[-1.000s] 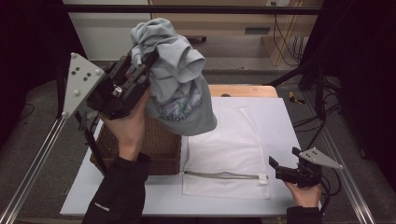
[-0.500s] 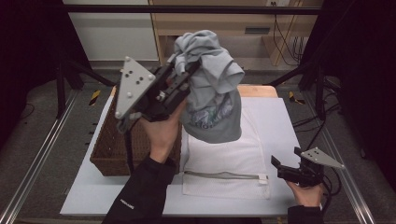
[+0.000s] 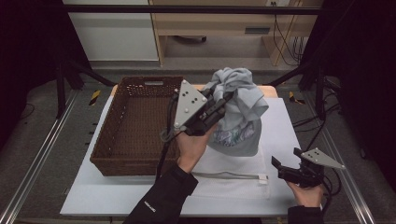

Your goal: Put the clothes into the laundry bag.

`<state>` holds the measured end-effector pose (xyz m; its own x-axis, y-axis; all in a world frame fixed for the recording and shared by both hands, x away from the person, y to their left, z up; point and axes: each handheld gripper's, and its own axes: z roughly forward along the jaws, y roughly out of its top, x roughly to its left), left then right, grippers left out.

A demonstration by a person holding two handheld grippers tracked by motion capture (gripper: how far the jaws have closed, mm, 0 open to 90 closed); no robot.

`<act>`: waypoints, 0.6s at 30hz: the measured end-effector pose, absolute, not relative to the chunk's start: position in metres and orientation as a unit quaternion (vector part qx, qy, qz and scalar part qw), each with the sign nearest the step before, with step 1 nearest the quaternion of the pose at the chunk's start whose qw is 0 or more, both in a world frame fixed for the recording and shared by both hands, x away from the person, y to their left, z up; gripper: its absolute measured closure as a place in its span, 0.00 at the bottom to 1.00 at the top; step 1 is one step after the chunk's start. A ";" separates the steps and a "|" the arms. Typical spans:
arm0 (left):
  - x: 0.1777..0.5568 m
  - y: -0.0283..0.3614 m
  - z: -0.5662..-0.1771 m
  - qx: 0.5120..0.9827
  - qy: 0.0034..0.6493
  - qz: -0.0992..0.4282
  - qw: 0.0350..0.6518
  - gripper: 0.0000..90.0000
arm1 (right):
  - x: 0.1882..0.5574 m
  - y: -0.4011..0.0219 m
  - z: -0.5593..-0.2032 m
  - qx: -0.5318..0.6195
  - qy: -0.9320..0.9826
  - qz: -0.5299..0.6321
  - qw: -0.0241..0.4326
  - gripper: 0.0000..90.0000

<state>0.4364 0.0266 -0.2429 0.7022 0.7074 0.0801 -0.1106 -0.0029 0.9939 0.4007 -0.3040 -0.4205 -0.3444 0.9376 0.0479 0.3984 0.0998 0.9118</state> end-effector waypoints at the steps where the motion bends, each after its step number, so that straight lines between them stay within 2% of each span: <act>1: 0.438 0.023 -0.250 0.645 0.235 0.304 0.661 0.77 | 0.401 -0.303 -0.421 0.491 0.681 0.456 0.295 0.10; 12: 0.451 -0.011 -0.336 0.720 0.250 0.245 0.600 0.75 | 0.401 -0.303 -0.421 0.494 0.680 0.458 0.291 0.11; 18: 0.459 -0.019 -0.373 0.758 0.266 0.208 0.559 0.70 | 0.402 -0.303 -0.422 0.494 0.681 0.455 0.293 0.11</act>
<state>0.4590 -0.0189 -0.3729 0.7720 0.6353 0.0174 0.1713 -0.2343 0.9569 0.4016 -0.3026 -0.4223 -0.3402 0.9389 0.0513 0.4069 0.0978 0.9082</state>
